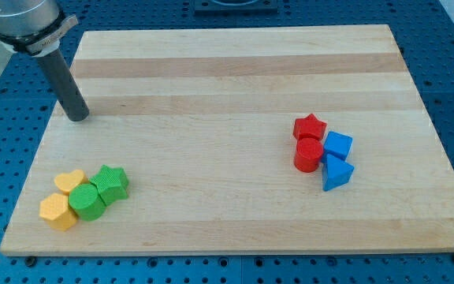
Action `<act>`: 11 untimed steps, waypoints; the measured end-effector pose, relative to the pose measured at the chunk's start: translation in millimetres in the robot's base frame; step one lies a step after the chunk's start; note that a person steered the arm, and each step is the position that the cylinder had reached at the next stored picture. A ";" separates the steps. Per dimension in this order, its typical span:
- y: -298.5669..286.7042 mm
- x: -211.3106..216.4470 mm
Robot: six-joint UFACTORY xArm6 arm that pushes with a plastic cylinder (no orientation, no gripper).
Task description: Move the arm towards the bottom left corner of the board
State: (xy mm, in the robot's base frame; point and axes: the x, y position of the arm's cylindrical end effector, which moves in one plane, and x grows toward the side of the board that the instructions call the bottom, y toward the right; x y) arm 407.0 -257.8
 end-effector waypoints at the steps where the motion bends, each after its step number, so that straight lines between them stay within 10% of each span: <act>1: -46.3 12.6; 8: -46.2 180.6; 11: -6.7 190.3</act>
